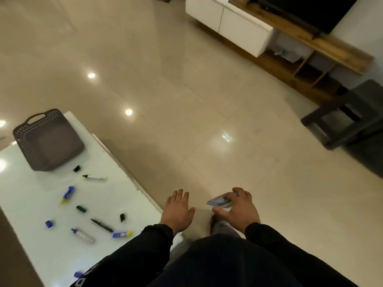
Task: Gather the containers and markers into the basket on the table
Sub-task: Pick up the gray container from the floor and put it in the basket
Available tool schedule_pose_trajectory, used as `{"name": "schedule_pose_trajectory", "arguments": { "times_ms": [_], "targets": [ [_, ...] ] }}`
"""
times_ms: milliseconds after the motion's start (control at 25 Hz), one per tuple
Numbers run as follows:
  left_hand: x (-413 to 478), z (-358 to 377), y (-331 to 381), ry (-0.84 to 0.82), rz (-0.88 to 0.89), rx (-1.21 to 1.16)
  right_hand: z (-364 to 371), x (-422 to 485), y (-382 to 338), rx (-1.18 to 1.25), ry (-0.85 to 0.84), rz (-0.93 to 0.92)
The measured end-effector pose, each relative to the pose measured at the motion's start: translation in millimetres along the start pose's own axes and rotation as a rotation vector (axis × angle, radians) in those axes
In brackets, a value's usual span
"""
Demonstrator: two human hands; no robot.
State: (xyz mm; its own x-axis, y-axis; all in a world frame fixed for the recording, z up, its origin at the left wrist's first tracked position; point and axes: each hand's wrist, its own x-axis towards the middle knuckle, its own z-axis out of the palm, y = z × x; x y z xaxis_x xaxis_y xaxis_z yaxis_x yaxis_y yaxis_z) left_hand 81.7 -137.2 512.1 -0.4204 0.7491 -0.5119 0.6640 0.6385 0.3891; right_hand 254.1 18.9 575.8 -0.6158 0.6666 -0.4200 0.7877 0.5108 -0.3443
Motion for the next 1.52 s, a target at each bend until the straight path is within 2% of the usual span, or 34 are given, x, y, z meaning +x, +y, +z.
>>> {"name": "schedule_pose_trajectory", "arguments": {
  "times_ms": [200, 360, 520, 680, 800, 1040, 1280, 1520],
  "targets": [
    [108, -57, 16, 0.069, -0.16, -0.123, -59, 164, -4, -0.075, -0.088, -0.141],
    [155, -119, 12, 0.142, -0.288, -0.19, -86, 269, -62, -0.095, -0.146, -0.342],
    [169, -169, -29, 0.317, -0.522, -0.334, -90, 343, -160, -0.185, -0.285, -0.58],
    [183, -199, -107, 0.424, -0.724, -0.461, -72, 412, -269, -0.277, -0.373, -0.767],
    [200, -237, -181, 0.435, -0.818, -0.572, -51, 459, -361, -0.341, -0.399, -0.828],
    [197, -312, -295, 0.58, -1.011, -0.669, -23, 504, -534, -0.446, -0.489, -1.025],
    [197, -349, -386, 0.586, -1.307, -0.717, 38, 545, -697, -0.658, -0.641, -1.306],
    [218, -370, -455, 0.553, -1.546, -0.989, 119, 575, -832, -0.878, -0.804, -1.566]
  ]
}}
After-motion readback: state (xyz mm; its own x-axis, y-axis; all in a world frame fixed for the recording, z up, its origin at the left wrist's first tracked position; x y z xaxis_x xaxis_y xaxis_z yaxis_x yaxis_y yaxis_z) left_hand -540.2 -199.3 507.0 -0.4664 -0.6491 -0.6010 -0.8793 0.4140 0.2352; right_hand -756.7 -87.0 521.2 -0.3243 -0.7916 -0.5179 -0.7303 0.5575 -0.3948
